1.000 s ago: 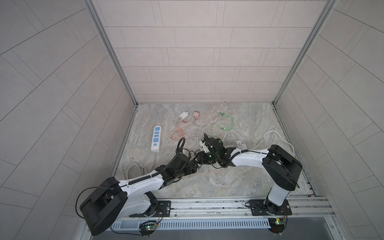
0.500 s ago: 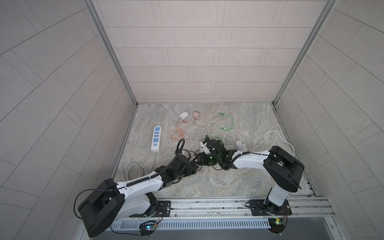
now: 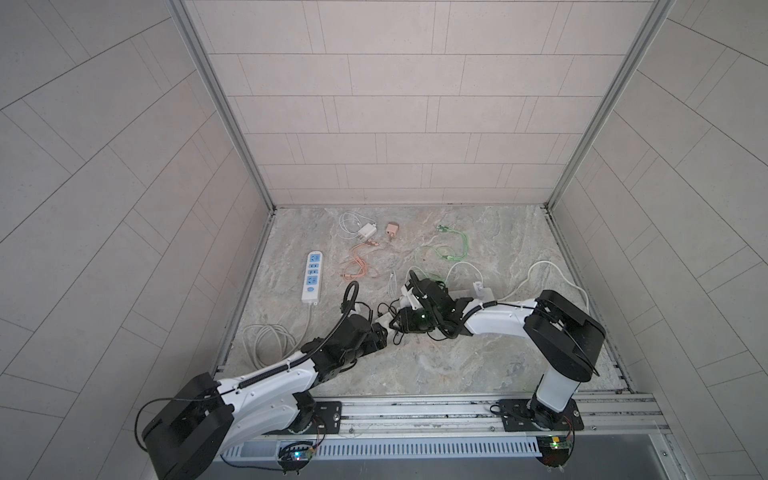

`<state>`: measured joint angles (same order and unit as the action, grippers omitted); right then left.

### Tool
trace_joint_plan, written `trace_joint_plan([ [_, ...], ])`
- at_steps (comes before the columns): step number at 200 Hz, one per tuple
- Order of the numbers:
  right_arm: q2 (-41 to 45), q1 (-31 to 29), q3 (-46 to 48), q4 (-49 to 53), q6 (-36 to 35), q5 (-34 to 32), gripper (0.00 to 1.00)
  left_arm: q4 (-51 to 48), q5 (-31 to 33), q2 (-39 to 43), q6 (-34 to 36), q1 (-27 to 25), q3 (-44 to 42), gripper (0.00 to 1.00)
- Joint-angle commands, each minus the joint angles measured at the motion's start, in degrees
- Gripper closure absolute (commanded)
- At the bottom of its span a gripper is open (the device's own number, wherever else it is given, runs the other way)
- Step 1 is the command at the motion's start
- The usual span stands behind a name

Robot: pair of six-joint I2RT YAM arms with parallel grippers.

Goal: Insert the plug

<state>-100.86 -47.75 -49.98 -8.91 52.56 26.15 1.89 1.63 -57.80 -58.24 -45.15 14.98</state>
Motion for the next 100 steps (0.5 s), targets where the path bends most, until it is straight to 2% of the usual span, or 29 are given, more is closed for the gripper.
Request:
trace_joint_plan([
  [1,-1.84,-0.65,1.41,-2.87,1.72,1.6,0.59,-0.98,0.82,1.08,-0.1,-0.12,-0.81,0.16],
  [73,-0.18,-3.34,5.92,-20.18,12.61,8.18,0.58,-1.58,0.52,4.25,0.48,-0.34,-1.82,0.17],
  [100,2.37,-2.72,7.39,-20.32,12.41,9.16,0.56,-1.57,0.55,4.63,1.07,-0.38,-1.71,0.16],
])
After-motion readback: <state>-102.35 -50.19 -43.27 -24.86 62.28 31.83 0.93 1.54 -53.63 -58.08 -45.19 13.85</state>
